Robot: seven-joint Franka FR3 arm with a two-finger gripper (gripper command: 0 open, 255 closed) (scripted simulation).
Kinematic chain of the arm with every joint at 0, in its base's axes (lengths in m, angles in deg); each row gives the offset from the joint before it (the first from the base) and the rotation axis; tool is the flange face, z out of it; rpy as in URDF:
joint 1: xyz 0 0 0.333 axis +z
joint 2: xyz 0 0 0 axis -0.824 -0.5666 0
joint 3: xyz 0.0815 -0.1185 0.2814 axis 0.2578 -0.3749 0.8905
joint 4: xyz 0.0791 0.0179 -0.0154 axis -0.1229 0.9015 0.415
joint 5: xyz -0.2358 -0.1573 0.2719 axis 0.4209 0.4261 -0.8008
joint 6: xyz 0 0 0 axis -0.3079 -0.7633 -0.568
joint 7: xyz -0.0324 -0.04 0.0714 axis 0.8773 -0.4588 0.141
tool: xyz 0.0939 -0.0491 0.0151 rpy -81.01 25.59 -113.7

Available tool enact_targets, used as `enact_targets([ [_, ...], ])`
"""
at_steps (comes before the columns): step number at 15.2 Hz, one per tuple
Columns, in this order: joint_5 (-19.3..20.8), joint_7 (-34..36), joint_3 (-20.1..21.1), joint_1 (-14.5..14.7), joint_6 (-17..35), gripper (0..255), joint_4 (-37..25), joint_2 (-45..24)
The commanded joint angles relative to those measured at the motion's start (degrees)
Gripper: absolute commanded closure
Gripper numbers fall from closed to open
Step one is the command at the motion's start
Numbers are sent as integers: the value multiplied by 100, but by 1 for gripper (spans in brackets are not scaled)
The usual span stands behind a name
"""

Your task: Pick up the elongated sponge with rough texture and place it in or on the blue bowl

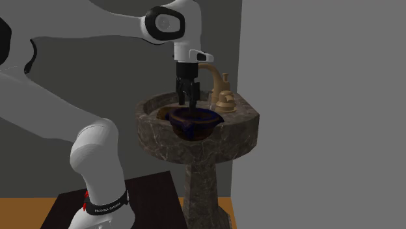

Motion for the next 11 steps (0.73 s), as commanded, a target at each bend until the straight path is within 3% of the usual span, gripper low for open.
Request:
enact_targets([
  [1,0,0,0,0,0,0,0,0],
  [7,1152,1540,2552,152,-537,0,-311,-108],
  [11,1928,2597,4438,-38,-1121,0,-581,-760],
])
